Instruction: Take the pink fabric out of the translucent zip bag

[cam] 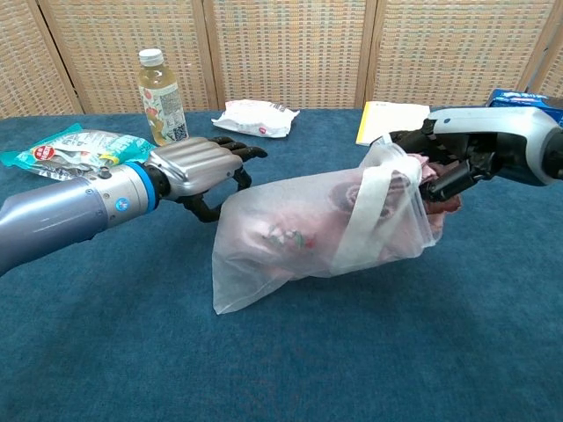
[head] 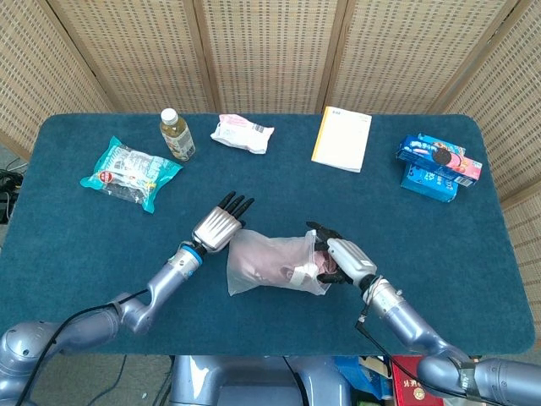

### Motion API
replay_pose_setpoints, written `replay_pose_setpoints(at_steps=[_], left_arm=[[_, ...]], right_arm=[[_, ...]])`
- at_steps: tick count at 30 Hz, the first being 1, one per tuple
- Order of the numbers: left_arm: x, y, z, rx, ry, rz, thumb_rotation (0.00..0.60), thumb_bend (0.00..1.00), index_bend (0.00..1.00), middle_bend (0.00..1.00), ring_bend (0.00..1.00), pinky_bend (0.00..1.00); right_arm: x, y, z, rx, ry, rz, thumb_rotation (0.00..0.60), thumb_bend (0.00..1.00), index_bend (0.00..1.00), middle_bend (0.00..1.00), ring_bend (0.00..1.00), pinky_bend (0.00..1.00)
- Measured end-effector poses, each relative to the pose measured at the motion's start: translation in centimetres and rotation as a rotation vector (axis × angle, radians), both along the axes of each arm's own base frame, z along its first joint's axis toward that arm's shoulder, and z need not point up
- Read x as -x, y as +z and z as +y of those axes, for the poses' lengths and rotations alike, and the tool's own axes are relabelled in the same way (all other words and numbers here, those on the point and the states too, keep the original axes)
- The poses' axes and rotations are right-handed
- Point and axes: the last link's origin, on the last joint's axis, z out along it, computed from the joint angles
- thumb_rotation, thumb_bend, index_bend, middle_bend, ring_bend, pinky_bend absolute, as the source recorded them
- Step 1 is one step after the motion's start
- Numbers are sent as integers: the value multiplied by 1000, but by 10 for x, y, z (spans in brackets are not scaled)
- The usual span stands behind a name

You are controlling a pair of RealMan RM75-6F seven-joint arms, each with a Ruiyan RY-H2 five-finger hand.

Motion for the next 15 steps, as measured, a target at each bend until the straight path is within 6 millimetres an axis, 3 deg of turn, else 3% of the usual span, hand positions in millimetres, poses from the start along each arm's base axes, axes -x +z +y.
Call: replay_pose_setpoints(at_steps=[5, 15], left_arm=[[37, 33, 17, -71, 80, 8, 600, 544, 810, 0, 0, 0], [122, 133, 40, -251, 246, 0, 600, 543, 810, 0, 0, 0]], right_arm=[[13, 15, -13, 79, -40, 1, 600, 750, 777, 6, 0, 0], [32, 40, -27, 168, -85, 16, 600, 750, 778, 9, 0, 0]])
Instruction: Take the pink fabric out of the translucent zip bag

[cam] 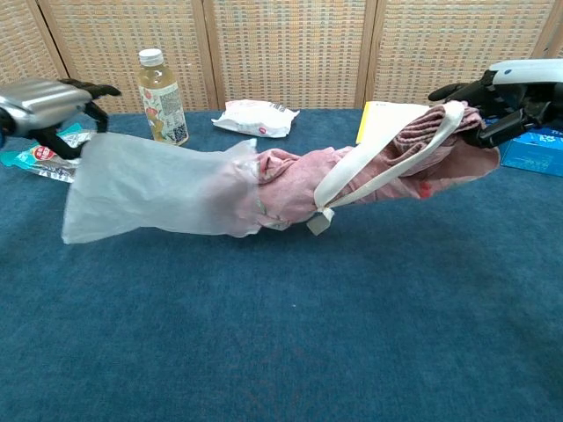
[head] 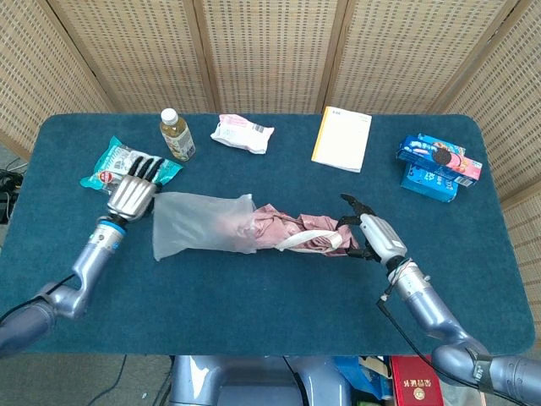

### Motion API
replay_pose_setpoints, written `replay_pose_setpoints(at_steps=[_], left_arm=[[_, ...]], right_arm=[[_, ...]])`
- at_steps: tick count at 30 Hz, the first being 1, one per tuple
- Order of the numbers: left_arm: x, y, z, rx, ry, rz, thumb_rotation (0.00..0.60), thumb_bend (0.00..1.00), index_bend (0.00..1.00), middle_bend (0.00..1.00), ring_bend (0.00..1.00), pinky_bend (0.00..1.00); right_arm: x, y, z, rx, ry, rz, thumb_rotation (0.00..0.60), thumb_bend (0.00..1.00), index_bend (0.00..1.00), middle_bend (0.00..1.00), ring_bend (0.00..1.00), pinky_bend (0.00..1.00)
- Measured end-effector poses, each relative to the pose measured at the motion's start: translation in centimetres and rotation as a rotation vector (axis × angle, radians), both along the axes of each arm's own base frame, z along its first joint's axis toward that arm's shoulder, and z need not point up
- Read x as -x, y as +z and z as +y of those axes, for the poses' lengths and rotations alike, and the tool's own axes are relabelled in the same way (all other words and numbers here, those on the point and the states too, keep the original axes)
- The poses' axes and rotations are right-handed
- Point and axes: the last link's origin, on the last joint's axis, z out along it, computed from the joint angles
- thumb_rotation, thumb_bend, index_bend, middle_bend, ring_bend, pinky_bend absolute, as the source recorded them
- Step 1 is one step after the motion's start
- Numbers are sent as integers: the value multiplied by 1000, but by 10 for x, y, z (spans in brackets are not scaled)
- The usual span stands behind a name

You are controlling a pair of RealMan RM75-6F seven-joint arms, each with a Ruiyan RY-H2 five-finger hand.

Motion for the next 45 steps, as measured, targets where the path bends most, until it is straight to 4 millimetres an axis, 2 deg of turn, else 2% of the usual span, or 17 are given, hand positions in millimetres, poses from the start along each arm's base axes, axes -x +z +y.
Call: replay_pose_setpoints(at_steps=[7, 9, 12, 15, 17, 18, 19, 20, 21, 22, 23, 26, 30, 35, 38, 45], left_arm=[[58, 89, -4, -158, 101, 5, 600, 544, 811, 0, 0, 0], [74, 107, -10, -190, 134, 1, 600, 544, 811, 0, 0, 0], [86, 119, -16, -207, 161, -10, 600, 544, 811, 0, 0, 0], [94, 122, -20, -208, 177, -27, 600, 543, 811, 0, 0, 0], [97, 121, -23, -204, 181, -31, 600, 538, 714, 0, 0, 0], [99, 120, -24, -199, 182, -28, 600, 481, 509, 0, 0, 0], [100, 118, -25, -195, 183, -25, 600, 392, 268, 0, 0, 0], [101, 117, -26, -190, 186, -26, 600, 318, 134, 0, 0, 0], [102, 115, -26, -183, 194, -29, 600, 211, 12, 0, 0, 0], [103, 113, -27, -175, 202, -33, 600, 152, 0, 0, 0, 0], [103, 112, -28, -167, 211, -41, 600, 128, 0, 0, 0, 0], [102, 107, -33, -140, 230, -77, 600, 98, 0, 0, 0, 0], [94, 107, -53, -131, 217, -166, 600, 91, 0, 0, 0, 0], [77, 114, -82, -181, 161, -233, 600, 90, 0, 0, 0, 0], [66, 117, -105, -217, 131, -281, 600, 89, 0, 0, 0, 0], [50, 109, -196, -264, 132, -370, 600, 90, 0, 0, 0, 0]], right_arm=[[16, 12, -3, 38, -32, 32, 600, 749, 778, 9, 0, 0], [20, 13, -3, 44, -37, 43, 600, 749, 778, 9, 0, 0], [22, 14, -3, 50, -39, 53, 600, 749, 778, 9, 0, 0], [23, 16, -3, 58, -36, 58, 600, 749, 778, 9, 0, 0], [24, 17, -3, 64, -32, 64, 600, 744, 757, 6, 0, 0], [24, 18, -2, 67, -30, 68, 600, 645, 646, 3, 0, 0], [24, 18, -2, 70, -28, 72, 600, 440, 439, 1, 0, 0], [25, 19, -2, 74, -24, 78, 600, 291, 284, 0, 0, 0], [25, 20, -2, 80, -20, 83, 600, 89, 97, 0, 0, 0], [25, 20, -1, 86, -14, 90, 600, 4, 8, 0, 0, 0], [26, 21, 0, 93, -2, 105, 600, 0, 0, 0, 0, 0], [29, 26, 4, 133, 39, 159, 600, 0, 0, 0, 0, 0], [34, 39, 16, 257, 128, 235, 600, 0, 0, 0, 0, 0], [45, 54, 46, 424, 264, 328, 600, 0, 0, 0, 0, 0], [59, 59, 69, 496, 303, 373, 600, 0, 0, 0, 0, 0], [79, 57, 127, 585, 310, 378, 600, 0, 0, 0, 0, 0]])
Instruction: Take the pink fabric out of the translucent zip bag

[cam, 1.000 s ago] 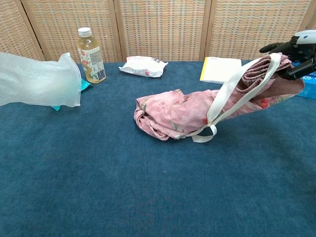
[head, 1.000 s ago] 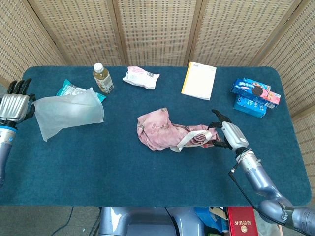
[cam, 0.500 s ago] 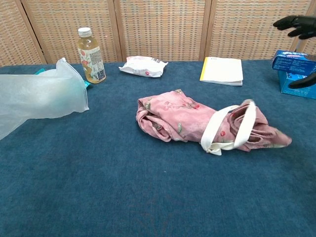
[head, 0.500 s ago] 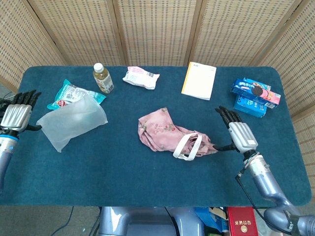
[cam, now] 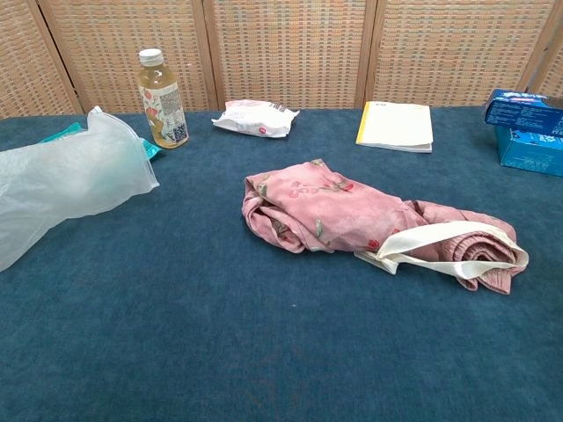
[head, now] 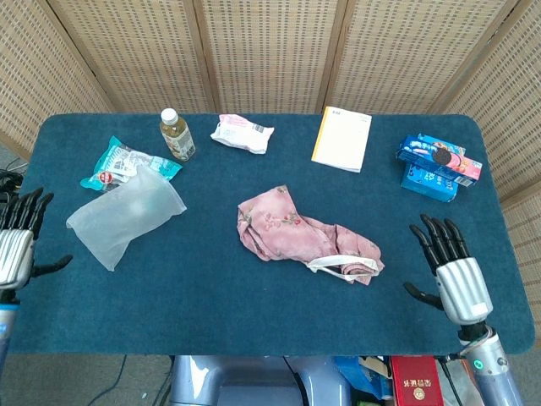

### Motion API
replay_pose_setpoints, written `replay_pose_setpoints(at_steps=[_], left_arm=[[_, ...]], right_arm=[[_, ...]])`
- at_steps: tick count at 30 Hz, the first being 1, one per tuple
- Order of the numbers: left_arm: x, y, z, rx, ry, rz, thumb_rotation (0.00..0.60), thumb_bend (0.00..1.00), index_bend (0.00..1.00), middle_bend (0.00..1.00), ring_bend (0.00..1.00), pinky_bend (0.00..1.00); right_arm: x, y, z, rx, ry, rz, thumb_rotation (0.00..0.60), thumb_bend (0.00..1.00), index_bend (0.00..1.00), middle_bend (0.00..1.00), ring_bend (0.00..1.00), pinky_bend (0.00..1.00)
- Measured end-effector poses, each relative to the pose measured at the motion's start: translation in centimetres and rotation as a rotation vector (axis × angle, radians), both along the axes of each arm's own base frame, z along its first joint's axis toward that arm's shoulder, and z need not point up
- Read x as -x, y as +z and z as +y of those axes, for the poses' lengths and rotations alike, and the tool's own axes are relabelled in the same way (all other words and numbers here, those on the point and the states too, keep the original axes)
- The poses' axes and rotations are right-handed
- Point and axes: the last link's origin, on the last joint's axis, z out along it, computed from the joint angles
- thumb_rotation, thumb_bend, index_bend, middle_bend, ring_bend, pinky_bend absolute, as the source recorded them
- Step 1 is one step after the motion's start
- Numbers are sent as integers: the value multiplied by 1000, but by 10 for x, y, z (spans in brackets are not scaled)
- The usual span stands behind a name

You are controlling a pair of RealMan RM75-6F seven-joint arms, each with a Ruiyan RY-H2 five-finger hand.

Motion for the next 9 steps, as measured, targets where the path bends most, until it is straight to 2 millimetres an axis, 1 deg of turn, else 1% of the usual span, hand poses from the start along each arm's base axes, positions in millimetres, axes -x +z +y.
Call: replay_pose_setpoints(at_steps=[3, 6, 9], left_arm=[[-3, -7, -32, -5, 4, 12, 600, 90, 0, 0, 0, 0], [-10, -16, -57, -13, -20, 5, 600, 91, 0, 0, 0, 0], [-17, -24, -71, -13, -56, 0, 600, 92, 0, 0, 0, 0]], right_arm=[[0, -3, 19, 10, 24, -12, 600, 0, 0, 0, 0, 0], [1, -5, 38, 29, 38, -28, 600, 0, 0, 0, 0, 0], [2, -7, 52, 35, 28, -31, 600, 0, 0, 0, 0, 0]])
